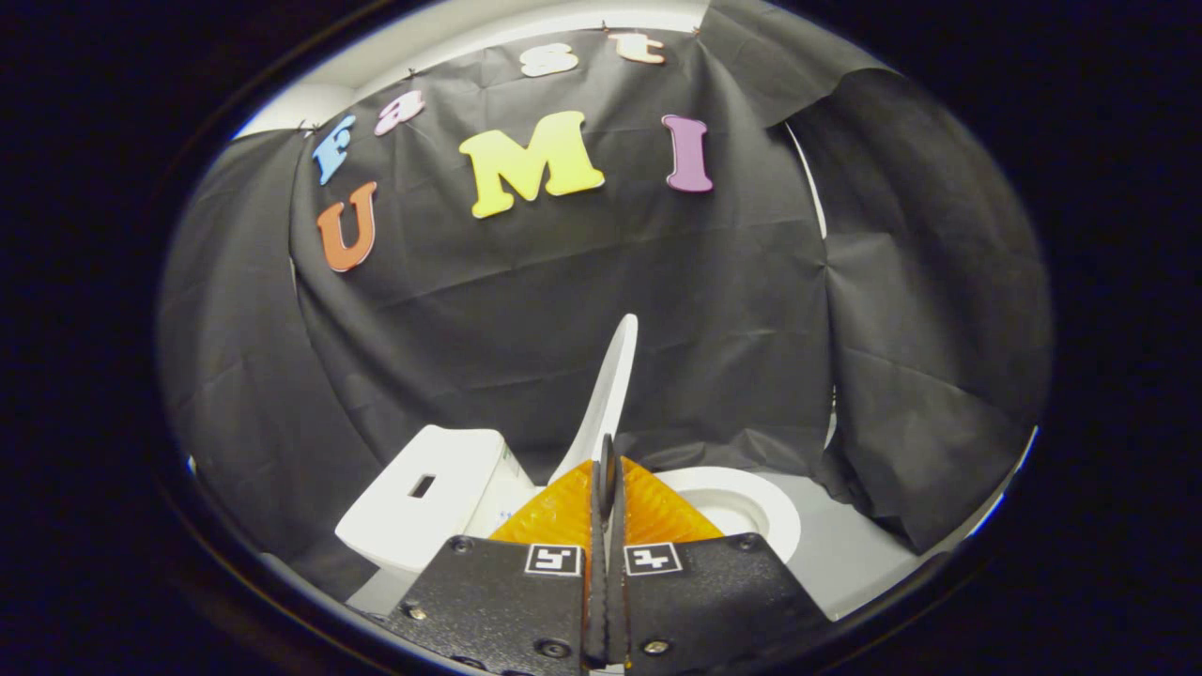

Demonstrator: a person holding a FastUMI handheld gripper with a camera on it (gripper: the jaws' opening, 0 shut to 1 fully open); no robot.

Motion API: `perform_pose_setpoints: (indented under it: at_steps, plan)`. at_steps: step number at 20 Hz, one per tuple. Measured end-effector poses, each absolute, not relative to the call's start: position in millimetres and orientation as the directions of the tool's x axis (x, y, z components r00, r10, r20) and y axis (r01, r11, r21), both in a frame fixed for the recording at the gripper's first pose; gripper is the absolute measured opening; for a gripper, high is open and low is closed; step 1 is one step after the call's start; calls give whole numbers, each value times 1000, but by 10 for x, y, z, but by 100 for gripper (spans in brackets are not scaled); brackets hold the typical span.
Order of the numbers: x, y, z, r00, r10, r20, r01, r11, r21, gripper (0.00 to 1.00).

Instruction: Open the toilet lid.

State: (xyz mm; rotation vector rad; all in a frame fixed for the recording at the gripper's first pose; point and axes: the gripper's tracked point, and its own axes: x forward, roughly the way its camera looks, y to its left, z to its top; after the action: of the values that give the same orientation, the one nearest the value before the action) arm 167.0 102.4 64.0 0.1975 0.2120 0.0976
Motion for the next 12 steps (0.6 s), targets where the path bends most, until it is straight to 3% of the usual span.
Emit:
perform_pose_setpoints:
  at_steps: [12]
  plan:
    - [1613,1599,867,981,116,-154,-109,993,55,4]
